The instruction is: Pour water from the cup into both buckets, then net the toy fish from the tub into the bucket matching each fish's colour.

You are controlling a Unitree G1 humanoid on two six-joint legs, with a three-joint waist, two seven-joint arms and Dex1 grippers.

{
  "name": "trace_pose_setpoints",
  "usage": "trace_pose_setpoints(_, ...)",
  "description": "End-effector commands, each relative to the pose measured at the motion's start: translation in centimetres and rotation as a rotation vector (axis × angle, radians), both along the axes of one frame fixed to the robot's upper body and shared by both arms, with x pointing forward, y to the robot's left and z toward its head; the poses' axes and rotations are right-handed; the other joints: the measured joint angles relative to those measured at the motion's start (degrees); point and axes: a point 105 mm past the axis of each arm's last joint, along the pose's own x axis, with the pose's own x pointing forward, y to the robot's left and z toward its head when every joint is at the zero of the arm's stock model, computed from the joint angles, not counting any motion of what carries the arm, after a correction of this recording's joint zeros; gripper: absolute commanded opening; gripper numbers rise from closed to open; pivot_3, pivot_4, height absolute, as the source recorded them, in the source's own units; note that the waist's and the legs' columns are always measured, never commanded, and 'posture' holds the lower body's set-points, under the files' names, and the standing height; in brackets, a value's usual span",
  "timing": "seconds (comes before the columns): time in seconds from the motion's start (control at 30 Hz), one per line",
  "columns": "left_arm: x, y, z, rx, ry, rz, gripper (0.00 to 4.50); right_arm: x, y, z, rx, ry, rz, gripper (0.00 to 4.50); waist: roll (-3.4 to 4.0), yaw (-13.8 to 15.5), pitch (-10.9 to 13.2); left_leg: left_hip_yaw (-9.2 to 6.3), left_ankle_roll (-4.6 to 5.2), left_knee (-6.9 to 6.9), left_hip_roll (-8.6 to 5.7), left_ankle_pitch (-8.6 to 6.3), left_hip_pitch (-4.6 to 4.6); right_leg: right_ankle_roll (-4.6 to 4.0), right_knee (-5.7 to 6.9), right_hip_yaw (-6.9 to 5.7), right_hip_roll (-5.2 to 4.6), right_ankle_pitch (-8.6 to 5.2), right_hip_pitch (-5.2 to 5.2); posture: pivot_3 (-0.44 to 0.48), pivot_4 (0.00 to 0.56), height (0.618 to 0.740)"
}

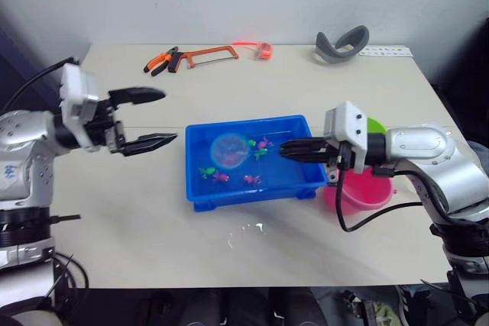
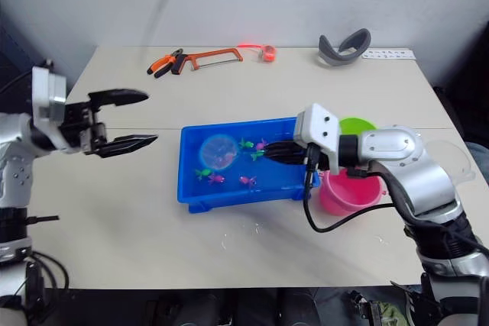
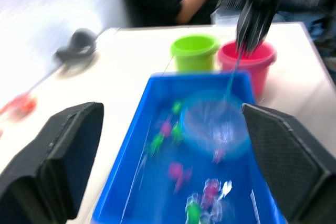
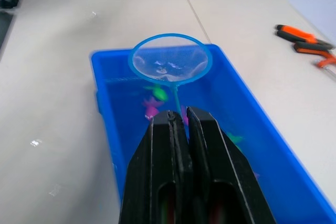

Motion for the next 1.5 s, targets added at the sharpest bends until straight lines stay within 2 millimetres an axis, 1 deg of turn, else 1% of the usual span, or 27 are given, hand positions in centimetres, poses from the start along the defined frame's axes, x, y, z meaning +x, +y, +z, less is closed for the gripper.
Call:
trace_pose_setpoints(0.03,-1.1,2.2,-1.8,0.032,0.007,0.06,4.42,1.1,-2.3,-0.3,-0.125,-0.144,-0.015,0.0,-0.01,0.13,0.0,-0.01,0.01,0.0,0.0,-0.01,-0.01,0.0,-0.01,-0.01,-0.01,0.0,0.0,0.0,0.15,0.74)
trace_pose_setpoints(0.13,-2.5,1.7,-4.1,0.038,0.072,0.043,4.42,2.2,-3.3,-1.1,-0.198,-0.2,-0.02,0.0,-0.07,0.04,0.02,-0.03,0.02,0.01,0.0,-0.02,-0.01,0.0,-0.02,0.08,-0.27,0.0,0.01,0.0,0.15,0.74)
trace_pose_setpoints(0.2,-3.2,0.7,-4.7,0.024,0.087,0.021,4.42,2.8,-3.7,-1.6,-0.222,-0.22,-0.027,0.0,-0.07,0.03,0.03,-0.05,0.01,0.01,0.0,-0.02,-0.02,0.0,-0.02,0.16,-0.3,0.0,0.0,0.0,0.15,0.74)
trace_pose_setpoints(0.3,-3.9,-0.7,-5.4,-0.006,0.105,-0.001,4.42,3.1,-3.9,-2.2,-0.244,-0.229,-0.009,0.0,-0.07,-0.04,0.03,-0.06,0.0,0.01,0.02,-0.02,-0.01,0.0,-0.01,0.32,-0.33,0.0,0.02,0.0,0.15,0.74)
trace_pose_setpoints(0.43,-4.5,-1.5,-6.3,-0.02,0.128,-0.003,4.42,3.6,-4.3,-2.9,-0.287,-0.239,-0.013,0.0,-0.07,-0.12,0.03,-0.06,-0.03,0.01,0.04,-0.02,0.02,0.0,0.0,0.43,-0.3,0.0,0.02,0.0,0.15,0.74)
trace_pose_setpoints(0.57,-4.9,-2.0,-6.3,-0.034,0.132,-0.011,4.42,3.6,-3.9,-3.6,-0.304,-0.23,0.019,0.0,-0.06,-0.12,0.03,-0.06,-0.05,0.01,0.05,-0.01,0.02,-0.01,0.01,0.45,-0.29,0.0,0.02,0.0,0.15,0.74)
trace_pose_setpoints(0.67,-4.9,-2.0,-6.5,-0.027,0.133,-0.019,4.42,3.5,-2.9,-4.3,-0.299,-0.218,0.043,0.0,-0.06,-0.12,0.03,-0.06,-0.05,0.01,0.05,-0.01,0.03,-0.01,0.01,0.45,-0.29,0.0,0.02,0.0,0.15,0.74)
trace_pose_setpoints(0.73,-5.0,-2.1,-6.5,-0.024,0.137,-0.029,4.42,3.7,-2.6,-4.4,-0.297,-0.218,0.034,0.0,-0.06,-0.12,0.03,-0.06,-0.05,0.01,0.05,-0.01,0.03,-0.01,0.01,0.44,-0.28,0.0,0.02,0.0,0.15,0.74)
trace_pose_setpoints(0.9,-5.0,-2.6,-6.6,-0.017,0.14,-0.051,4.42,4.1,-3.2,-5.2,-0.336,-0.192,0.003,0.0,-0.06,-0.01,0.03,-0.05,-0.05,0.01,0.05,-0.01,0.02,-0.01,0.01,0.44,-0.28,0.0,0.02,0.0,0.15,0.74)
trace_pose_setpoints(1.0,-5.0,-2.7,-6.6,-0.014,0.142,-0.056,4.42,4.1,-2.9,-5.6,-0.334,-0.18,0.008,0.0,-0.06,-0.07,0.03,-0.07,-0.05,0.02,0.04,-0.01,0.02,-0.01,0.0,0.44,-0.29,0.0,0.04,0.0,0.15,0.74)
trace_pose_setpoints(1.17,-4.9,-2.8,-6.6,-0.016,0.143,-0.06,4.42,4.0,-1.3,-6.0,-0.262,-0.129,0.019,0.0,-0.06,-0.29,0.03,-0.07,-0.07,0.02,0.05,0.0,0.04,-0.01,0.02,0.42,-0.26,0.0,0.03,0.0,0.15,0.74)
trace_pose_setpoints(1.3,-4.9,-2.8,-6.6,-0.013,0.145,-0.061,4.42,3.6,-0.4,-5.7,-0.168,-0.045,0.023,0.0,-0.06,-0.19,0.03,-0.07,-0.07,0.02,0.06,0.01,0.04,-0.01,0.05,0.42,-0.26,0.0,0.03,0.0,0.15,0.74)
trace_pose_setpoints(1.43,-5.0,-2.7,-6.6,-0.012,0.147,-0.058,4.42,3.3,-0.3,-5.2,-0.097,0.039,0.008,0.0,-0.06,-0.1,0.03,-0.08,-0.07,0.02,0.05,0.01,0.04,-0.01,0.05,0.45,-0.27,0.0,0.03,0.0,0.15,0.74)
trace_pose_setpoints(1.5,-4.9,-2.6,-6.6,-0.012,0.146,-0.052,4.42,2.9,-0.6,-5.1,-0.065,0.099,0.005,0.0,-0.06,0.01,0.03,-0.09,-0.07,0.02,0.05,0.01,0.03,-0.01,0.05,0.45,-0.29,0.0,0.03,0.0,0.15,0.74)
